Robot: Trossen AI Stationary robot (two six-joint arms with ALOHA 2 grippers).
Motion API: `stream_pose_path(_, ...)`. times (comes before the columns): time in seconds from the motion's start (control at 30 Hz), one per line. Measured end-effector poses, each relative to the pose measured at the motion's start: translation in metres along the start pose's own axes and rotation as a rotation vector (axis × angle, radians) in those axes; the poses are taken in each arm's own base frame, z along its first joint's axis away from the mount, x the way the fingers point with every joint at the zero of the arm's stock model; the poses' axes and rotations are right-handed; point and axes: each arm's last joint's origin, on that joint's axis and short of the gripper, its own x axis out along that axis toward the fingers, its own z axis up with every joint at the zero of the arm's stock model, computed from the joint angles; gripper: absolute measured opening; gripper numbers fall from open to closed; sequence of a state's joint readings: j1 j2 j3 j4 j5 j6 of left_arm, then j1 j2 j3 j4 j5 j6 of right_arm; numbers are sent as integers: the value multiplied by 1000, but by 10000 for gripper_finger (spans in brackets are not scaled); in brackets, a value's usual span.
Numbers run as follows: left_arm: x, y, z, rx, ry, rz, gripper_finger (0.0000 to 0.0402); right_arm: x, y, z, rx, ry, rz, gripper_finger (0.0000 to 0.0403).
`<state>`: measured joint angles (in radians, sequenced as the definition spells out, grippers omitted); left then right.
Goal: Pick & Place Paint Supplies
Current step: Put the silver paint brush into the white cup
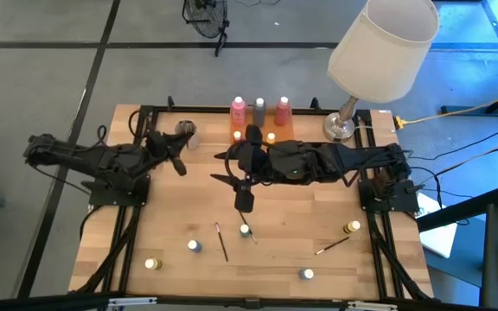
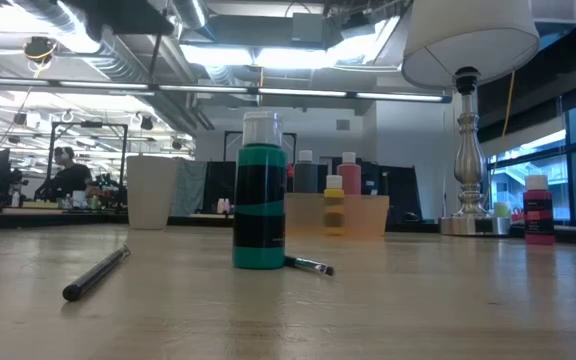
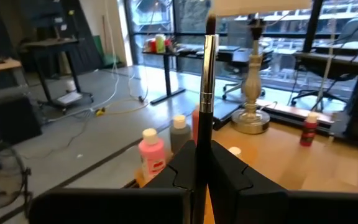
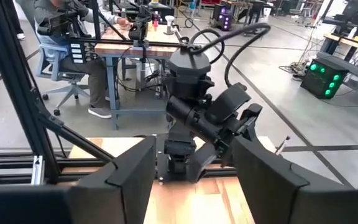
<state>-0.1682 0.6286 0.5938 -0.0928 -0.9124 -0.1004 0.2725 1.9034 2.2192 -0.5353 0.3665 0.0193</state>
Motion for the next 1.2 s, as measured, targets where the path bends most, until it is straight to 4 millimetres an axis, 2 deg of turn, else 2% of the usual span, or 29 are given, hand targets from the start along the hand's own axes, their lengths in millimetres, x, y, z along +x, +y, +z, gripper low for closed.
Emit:
stream_pose_path(0.5,33,43,-1,-87,20,4,14,2,-4,0,2,1,-10,199)
stream_pose_path(0.63,36,48,-21,-162,-34,-38,14,2,-5,0,2,1,-11,199)
stream_pose_path(0.87,32,53,-62,-186,-54,-1,14,2,-5,0,-6,5,-28,199)
stream_pose_path(1.03,28,56,-69,-135,-79,43,14,2,-8,-1,-7,6,-51,199)
stream_pose_path(1.2,30,60,-65,-51,-114,152,14,4,-12,1,2,-6,-61,198)
